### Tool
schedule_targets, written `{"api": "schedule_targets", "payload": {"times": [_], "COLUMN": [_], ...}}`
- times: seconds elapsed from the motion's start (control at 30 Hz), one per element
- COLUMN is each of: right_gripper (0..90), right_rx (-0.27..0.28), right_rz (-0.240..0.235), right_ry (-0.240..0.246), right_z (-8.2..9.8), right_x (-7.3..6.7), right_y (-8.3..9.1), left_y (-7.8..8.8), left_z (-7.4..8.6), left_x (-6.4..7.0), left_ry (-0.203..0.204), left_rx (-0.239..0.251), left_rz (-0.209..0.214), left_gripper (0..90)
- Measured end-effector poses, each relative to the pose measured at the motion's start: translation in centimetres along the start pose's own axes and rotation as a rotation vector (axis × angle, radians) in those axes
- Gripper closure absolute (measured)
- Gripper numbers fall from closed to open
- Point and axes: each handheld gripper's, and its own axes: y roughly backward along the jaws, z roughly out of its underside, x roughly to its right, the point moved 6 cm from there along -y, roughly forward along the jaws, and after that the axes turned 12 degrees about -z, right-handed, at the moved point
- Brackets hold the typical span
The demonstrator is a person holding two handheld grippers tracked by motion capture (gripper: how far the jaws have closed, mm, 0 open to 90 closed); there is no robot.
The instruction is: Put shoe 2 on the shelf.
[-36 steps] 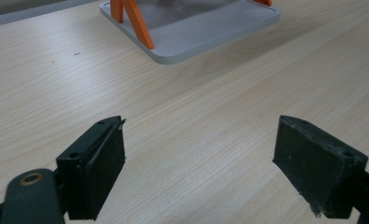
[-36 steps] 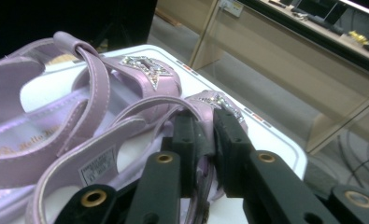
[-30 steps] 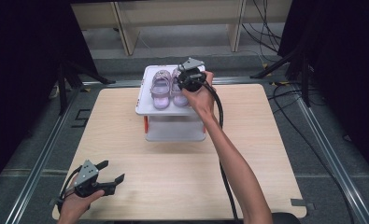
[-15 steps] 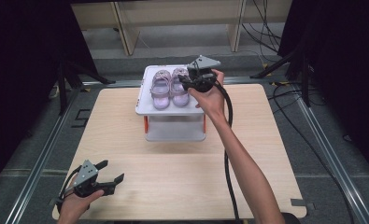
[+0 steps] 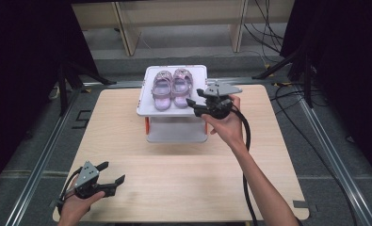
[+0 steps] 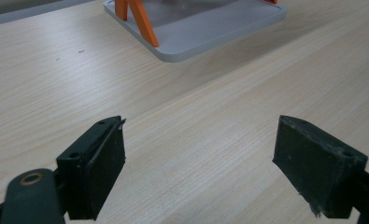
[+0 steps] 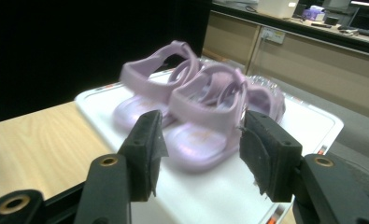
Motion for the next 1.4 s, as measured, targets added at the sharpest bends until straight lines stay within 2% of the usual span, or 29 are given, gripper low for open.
{"api": "schedule_targets", "payload": {"times": [0.07, 0.1, 0.13, 0.23, 0.27, 0.3, 0.33, 0.4, 0.43, 0.47, 0.5, 0.53, 0.57, 0.6, 0.67, 0.7, 0.73, 0.77, 0.8, 0.83, 0.9, 0.93, 0.97, 1.0, 1.07, 1.17, 1.23, 1.33, 1.4], "right_gripper": [46.6, 46.2, 44.9, 41.3, 40.1, 39.7, 39.6, 39.1, 39.0, 38.9, 38.9, 38.9, 38.8, 38.8, 38.8, 38.7, 38.7, 38.7, 38.7, 38.5, 38.0, 37.9, 37.7, 37.6, 37.5, 37.2, 36.5, 35.9, 35.4], "right_rx": [0.021, 0.028, 0.047, 0.068, 0.055, 0.055, 0.081, 0.097, 0.077, 0.092, 0.073, 0.069, 0.057, 0.052, 0.057, 0.047, 0.052, 0.036, 0.041, 0.02, 0.014, 0.01, 0.009, -0.009, -0.016, -0.009, -0.026, -0.046, -0.069], "right_rz": [-0.037, -0.028, -0.043, -0.06, -0.076, -0.093, -0.096, -0.09, -0.092, -0.079, -0.064, -0.076, -0.069, -0.076, -0.089, -0.078, -0.096, -0.084, -0.089, -0.083, -0.111, -0.117, -0.114, -0.114, -0.115, -0.12, -0.094, -0.116, -0.1], "right_ry": [-0.02, -0.019, -0.022, -0.065, -0.087, -0.125, -0.15, -0.158, -0.184, -0.168, -0.154, -0.167, -0.154, -0.182, -0.181, -0.164, -0.18, -0.164, -0.164, -0.163, -0.171, -0.163, -0.142, -0.154, -0.163, -0.138, -0.128, -0.17, -0.165], "right_z": [0.6, 0.9, 1.4, 2.8, 3.4, 3.8, 4.0, 4.6, 5.1, 5.4, 5.8, 6.2, 6.4, 6.7, 7.2, 7.5, 7.7, 8.0, 8.3, 8.6, 9.1, 9.3, 9.5, 9.8, 10.2, 10.7, 11.2, 12.2, 13.0], "right_x": [-0.7, -0.9, -1.2, -1.9, -2.1, -2.3, -2.3, -2.0, -2.2, -2.0, -2.0, -2.2, -2.2, -2.5, -2.8, -2.7, -3.0, -2.9, -3.0, -3.0, -3.5, -3.6, -3.7, -3.9, -4.2, -4.4, -4.5, -5.0, -5.0], "right_y": [0.5, 1.0, 1.3, 1.9, 2.0, 2.2, 2.4, 2.6, 2.7, 2.7, 2.9, 2.9, 3.1, 3.2, 3.4, 3.5, 3.5, 3.6, 3.6, 3.7, 3.6, 3.6, 3.6, 3.7, 3.8, 3.9, 4.2, 4.5, 4.9], "left_y": [0.0, 0.0, 0.0, -0.1, -0.1, 0.0, 0.0, -0.1, 0.0, 0.0, -0.2, 0.0, 0.0, 0.0, -0.1, 0.0, -0.1, -0.1, 0.0, 0.0, 0.0, 0.0, -0.1, -0.1, 0.0, 0.1, 0.2, 0.2, 0.3], "left_z": [0.0, 0.0, 0.0, 0.1, 0.0, 0.2, 0.1, 0.2, 0.2, 0.2, 0.1, 0.1, 0.1, 0.1, 0.2, 0.2, 0.2, 0.1, 0.1, 0.1, 0.0, 0.1, 0.1, 0.1, 0.1, 0.1, 0.1, 0.0, 0.0], "left_x": [0.0, -0.1, -0.1, 0.0, 0.0, -0.3, -0.1, -0.2, -0.3, -0.3, -0.2, -0.2, -0.2, -0.2, -0.3, -0.4, -0.4, -0.3, -0.2, -0.2, -0.3, -0.4, -0.5, -0.4, -0.4, -0.3, -0.1, -0.2, -0.2], "left_ry": [0.008, 0.01, 0.012, 0.011, -0.001, -0.021, 0.011, 0.013, 0.018, 0.013, 0.015, 0.018, 0.01, 0.014, 0.014, 0.01, 0.012, 0.014, 0.013, 0.008, 0.009, -0.001, 0.004, 0.017, 0.016, 0.0, 0.005, 0.0, 0.004], "left_rx": [0.002, -0.005, -0.005, -0.006, -0.002, -0.019, -0.008, -0.005, -0.02, -0.019, -0.001, -0.007, -0.007, -0.008, -0.013, -0.024, -0.01, -0.005, -0.009, -0.005, 0.003, -0.011, -0.01, -0.006, -0.006, 0.0, -0.003, 0.006, 0.0], "left_rz": [0.0, -0.005, -0.005, -0.003, 0.003, -0.008, -0.006, -0.008, -0.017, -0.017, -0.015, -0.016, -0.011, -0.015, -0.016, -0.023, -0.016, -0.014, -0.017, -0.015, -0.013, -0.01, -0.022, -0.021, -0.018, -0.007, -0.009, -0.006, -0.009], "left_gripper": [16.0, 16.0, 16.0, 16.1, 16.1, 16.1, 16.1, 16.1, 16.1, 16.1, 16.1, 16.1, 16.1, 16.1, 16.1, 16.1, 16.1, 16.1, 16.1, 16.1, 16.1, 16.1, 16.1, 16.1, 16.1, 16.1, 16.1, 16.1, 16.1]}}
